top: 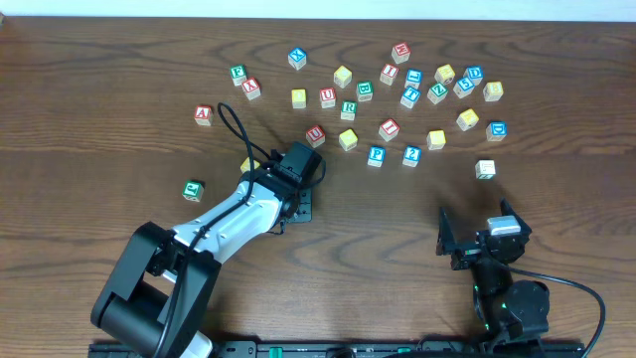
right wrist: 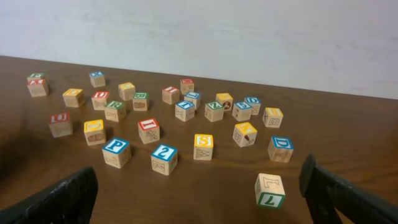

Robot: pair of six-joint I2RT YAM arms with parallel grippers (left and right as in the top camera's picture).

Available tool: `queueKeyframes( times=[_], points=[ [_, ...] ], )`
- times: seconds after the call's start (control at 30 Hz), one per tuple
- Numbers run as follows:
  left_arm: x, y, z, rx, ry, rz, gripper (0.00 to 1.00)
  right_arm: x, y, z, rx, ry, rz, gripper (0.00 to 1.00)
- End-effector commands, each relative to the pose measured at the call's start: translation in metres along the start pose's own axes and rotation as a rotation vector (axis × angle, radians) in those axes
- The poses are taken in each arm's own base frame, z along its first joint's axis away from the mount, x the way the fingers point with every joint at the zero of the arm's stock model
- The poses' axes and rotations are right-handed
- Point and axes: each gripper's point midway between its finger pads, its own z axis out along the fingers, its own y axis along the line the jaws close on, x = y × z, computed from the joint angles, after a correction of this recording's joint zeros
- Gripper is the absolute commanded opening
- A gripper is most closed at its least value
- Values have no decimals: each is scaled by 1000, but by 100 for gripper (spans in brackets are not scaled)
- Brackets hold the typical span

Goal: Spell out NEURIPS
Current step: 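Lower the red E block beside the green N block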

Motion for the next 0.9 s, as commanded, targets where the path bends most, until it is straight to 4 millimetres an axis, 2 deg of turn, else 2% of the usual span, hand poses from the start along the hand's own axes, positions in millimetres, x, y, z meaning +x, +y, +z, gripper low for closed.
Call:
queueKeyframes(
  times=[0.0, 0.17, 0.33, 0.87],
  points=[
    [-8, 0, 0, -9, -13, 4, 19, 1, -3, 0, 12, 0, -11, 99],
    [-8, 0, 0, -10, -13, 4, 19, 1, -3, 0, 12, 0, -11, 99],
    [-8, 0, 0, -10, -14, 4, 13, 1, -3, 0, 12, 0, -11, 99],
    [-9, 1, 0, -18, -20, 4, 11, 1, -3, 0, 12, 0, -11, 99]
  ],
)
